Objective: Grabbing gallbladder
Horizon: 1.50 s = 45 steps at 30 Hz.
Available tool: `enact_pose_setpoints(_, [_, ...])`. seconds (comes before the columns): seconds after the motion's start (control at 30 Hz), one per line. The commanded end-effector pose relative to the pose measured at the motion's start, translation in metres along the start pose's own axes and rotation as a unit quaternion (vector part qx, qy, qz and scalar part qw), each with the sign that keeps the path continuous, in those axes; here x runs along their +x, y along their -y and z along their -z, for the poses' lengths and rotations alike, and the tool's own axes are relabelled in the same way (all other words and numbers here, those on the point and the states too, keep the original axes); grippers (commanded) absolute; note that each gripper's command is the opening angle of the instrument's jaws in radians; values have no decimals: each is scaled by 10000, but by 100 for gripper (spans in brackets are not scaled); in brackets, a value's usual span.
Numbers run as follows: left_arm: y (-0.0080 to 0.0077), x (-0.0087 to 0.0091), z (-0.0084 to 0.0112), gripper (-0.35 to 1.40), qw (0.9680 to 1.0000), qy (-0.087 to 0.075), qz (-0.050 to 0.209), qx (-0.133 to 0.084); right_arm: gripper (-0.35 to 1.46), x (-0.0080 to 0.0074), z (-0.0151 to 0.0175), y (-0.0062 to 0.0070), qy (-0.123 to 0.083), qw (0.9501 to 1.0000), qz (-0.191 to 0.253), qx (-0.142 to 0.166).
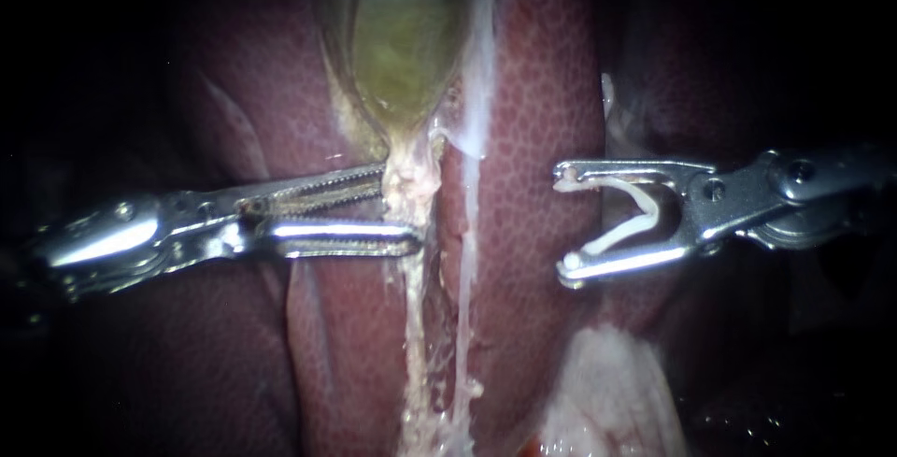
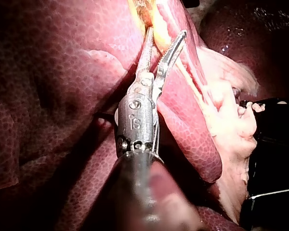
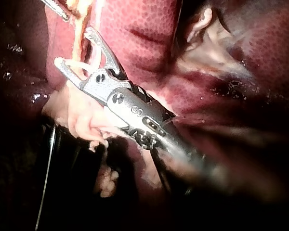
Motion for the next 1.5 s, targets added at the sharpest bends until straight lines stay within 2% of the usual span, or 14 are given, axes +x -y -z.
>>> enact_pose_setpoints(0.03, [-1, 0, 0, 37, 10000, 1, 25, -13, 55, 0, 0, 0, 1, 10000, -1, 0])
enact_pose_setpoints(0.07, [-1, 0, 0, 36, 10000, 3, 56, -23, 55, 0, 0, 0, 1, 10000, -1, 0])
enact_pose_setpoints(0.17, [-3, 1, 2, 10, 9999, 5, 120, -44, 55, 0, 0, 0, 1, 10000, -1, -1])
enact_pose_setpoints(0.27, [-4, -1, 5, -35, 9999, -98, 118, -61, 55, 0, -1, 0, 1, 10000, -1, -1])
enact_pose_setpoints(0.4, [-7, -4, 12, -35, 9994, -276, 172, -80, 55, 0, -1, 0, 1, 10000, -1, -1])
enact_pose_setpoints(0.63, [-8, -11, 19, -35, 9991, -372, 185, -67, 55, 0, -1, 0, 1, 10000, -1, -1])
enact_pose_setpoints(0.83, [-7, -16, 33, -35, 9990, -379, 224, -40, 55, 0, -1, 0, 1, 10000, -1, -1])
enact_pose_setpoints(1.03, [-6, -30, 63, -35, 9989, -399, 255, 26, 55, 0, -1, 0, 1, 10000, -1, -2])
enact_pose_setpoints(1.17, [-11, -42, 83, -35, 9987, -425, 289, 18, 55, 0, 0, 0, 2, 10000, 0, -1])
enact_pose_setpoints(1.5, [-16, -69, 112, -35, 9987, -269, 431, -19, 55, -1, 0, -1, 2, 10000, -1, -3])
